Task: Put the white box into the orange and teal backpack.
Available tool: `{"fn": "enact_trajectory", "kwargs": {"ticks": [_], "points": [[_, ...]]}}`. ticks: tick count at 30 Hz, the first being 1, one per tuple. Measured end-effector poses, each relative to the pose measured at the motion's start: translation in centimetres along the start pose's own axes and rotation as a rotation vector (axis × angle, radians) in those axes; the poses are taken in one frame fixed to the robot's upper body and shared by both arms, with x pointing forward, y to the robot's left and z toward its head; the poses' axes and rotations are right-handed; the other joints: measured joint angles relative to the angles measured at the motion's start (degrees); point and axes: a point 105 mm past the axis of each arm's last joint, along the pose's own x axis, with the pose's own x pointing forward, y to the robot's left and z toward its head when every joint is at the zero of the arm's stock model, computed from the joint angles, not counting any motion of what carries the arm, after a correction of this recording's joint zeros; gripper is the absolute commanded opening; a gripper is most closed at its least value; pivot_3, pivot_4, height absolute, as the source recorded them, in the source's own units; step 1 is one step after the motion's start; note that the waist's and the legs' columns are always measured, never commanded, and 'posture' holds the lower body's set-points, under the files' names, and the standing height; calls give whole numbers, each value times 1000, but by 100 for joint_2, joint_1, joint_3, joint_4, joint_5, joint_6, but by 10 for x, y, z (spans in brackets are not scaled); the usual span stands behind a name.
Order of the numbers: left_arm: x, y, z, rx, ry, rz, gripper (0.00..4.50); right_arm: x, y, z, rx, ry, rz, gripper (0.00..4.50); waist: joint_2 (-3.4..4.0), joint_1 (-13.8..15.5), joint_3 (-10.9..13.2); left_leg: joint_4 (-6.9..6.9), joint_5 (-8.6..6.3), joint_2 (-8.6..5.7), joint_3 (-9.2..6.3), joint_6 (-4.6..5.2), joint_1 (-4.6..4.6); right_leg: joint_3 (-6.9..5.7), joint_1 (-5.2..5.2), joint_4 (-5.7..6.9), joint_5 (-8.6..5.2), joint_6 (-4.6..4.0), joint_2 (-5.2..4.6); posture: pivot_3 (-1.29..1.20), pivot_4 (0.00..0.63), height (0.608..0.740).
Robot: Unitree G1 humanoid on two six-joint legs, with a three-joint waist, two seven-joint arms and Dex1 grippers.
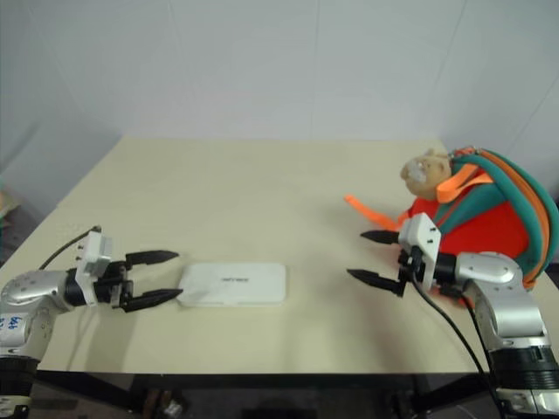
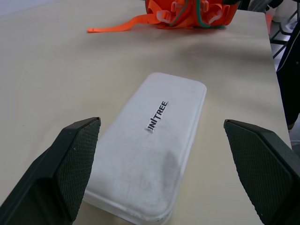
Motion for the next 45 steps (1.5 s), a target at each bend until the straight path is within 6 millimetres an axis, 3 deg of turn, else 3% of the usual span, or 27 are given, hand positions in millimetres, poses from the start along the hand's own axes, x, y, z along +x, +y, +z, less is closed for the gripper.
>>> {"fn": "enact_trajectory", "kwargs": {"ticks": [8, 9, 11, 18, 22, 23, 31, 40, 45], "points": [[-2, 2, 1, 6, -5, 16, 4500, 7, 0, 0, -5, -20, 4, 4478, 0, -10, 0, 0, -1, 0, 2, 1, 1, 2, -1, 0, 0, 1, 0, 0, 150, 740], [-4, 3, 2, 9, -7, 22, 4314, 9, 1, -1, -2, -18, 10, 4304, 0, -10, 0, 0, -1, 0, 3, 0, 1, 2, -1, 0, 0, 1, 0, 0, 150, 740], [-9, 7, 1, 8, -1, 39, 3869, 16, 4, -2, 1, -20, 25, 3854, 0, -12, 0, 0, -1, 0, 3, 1, 2, 2, -1, 1, 0, 1, 0, 0, 150, 740], [-28, 16, -12, 3, 39, 89, 1623, 52, 32, -10, 20, -9, 128, 1412, 0, -8, 0, 0, -4, 2, 9, 1, 1, 4, -7, 1, 0, 1, 0, 0, 150, 740], [-36, 20, -20, -5, 62, 135, 261, 66, 38, -15, 13, 27, 146, 4, -1, -6, 0, 2, -9, 2, 12, 4, -1, 5, -9, 0, 0, 1, 0, 0, 150, 740], [-37, 20, -22, -12, 64, 139, 23, 69, 37, -16, 3, 40, 145, 0, -1, -3, -1, 2, -10, 2, 14, 4, 0, 5, -9, 1, 0, 1, 0, 0, 150, 740], [-34, 22, -43, -36, 135, 181, 23, 88, 37, -50, 69, 132, 115, 0, -6, -4, -3, 2, -14, 3, 21, 5, -1, 9, -12, 1, 1, 1, 0, 0, 150, 740], [-15, 17, -70, -75, 169, 235, 23, 104, 44, -54, 101, 123, 141, 0, -7, -17, -4, 2, -17, 9, 36, 5, 1, 18, -21, 7, 2, 3, 1, 0, 150, 740], [-3, 12, -69, -76, 157, 226, 23, 110, 48, -54, 110, 114, 148, 0, -8, -4, -5, 9, -17, 9, 41, 5, -1, 24, -28, 14, 2, 5, 1, 0, 150, 740]]}}
